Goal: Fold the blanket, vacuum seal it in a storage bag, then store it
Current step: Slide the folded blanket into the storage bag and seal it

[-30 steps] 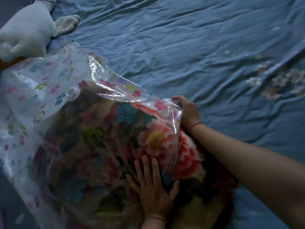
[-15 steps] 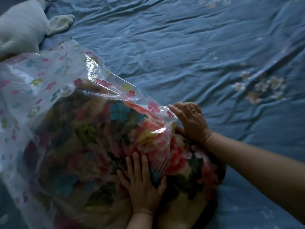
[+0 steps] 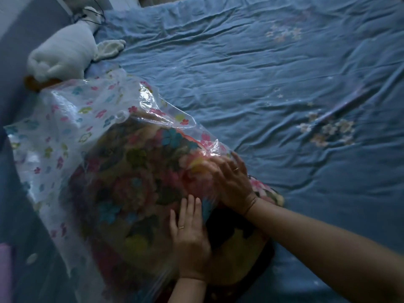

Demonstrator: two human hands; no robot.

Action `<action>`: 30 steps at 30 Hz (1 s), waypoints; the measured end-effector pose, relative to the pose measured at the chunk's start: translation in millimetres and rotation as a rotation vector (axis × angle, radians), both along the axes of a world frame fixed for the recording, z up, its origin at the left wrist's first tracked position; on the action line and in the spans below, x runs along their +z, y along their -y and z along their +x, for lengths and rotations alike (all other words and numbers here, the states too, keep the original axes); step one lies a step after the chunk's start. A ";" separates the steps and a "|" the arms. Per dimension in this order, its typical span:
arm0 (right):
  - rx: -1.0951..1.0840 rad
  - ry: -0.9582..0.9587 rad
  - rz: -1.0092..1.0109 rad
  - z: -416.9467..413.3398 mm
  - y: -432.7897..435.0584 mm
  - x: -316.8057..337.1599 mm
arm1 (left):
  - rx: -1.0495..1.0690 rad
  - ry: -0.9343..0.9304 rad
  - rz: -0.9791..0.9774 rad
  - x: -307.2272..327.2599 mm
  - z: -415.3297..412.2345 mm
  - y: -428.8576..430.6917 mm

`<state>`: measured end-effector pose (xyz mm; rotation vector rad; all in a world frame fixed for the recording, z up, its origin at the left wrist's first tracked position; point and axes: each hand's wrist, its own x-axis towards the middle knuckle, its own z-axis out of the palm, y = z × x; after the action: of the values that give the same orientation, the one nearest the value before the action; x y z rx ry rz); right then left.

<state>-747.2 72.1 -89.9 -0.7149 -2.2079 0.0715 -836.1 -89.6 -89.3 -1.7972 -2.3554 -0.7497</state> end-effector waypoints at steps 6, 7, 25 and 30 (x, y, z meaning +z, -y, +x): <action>-0.431 0.127 -0.355 27.0 -66.0 -13.2 | 0.003 -0.056 -0.061 14.4 16.8 -18.4; -0.402 0.233 -0.378 33.2 -70.8 -14.1 | 0.014 -0.072 -0.095 10.4 18.1 -18.4; -0.479 0.412 -0.396 154.6 44.1 -19.7 | 0.275 -0.011 -0.424 -9.5 -19.8 179.4; -0.113 0.339 -0.175 87.2 107.9 22.0 | 0.736 0.453 -0.306 -2.7 -54.0 208.9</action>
<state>-660.0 -35.8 -67.9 -1.0099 -2.4985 0.0927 -890.1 -298.5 -91.9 -0.7068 -3.2411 -0.7527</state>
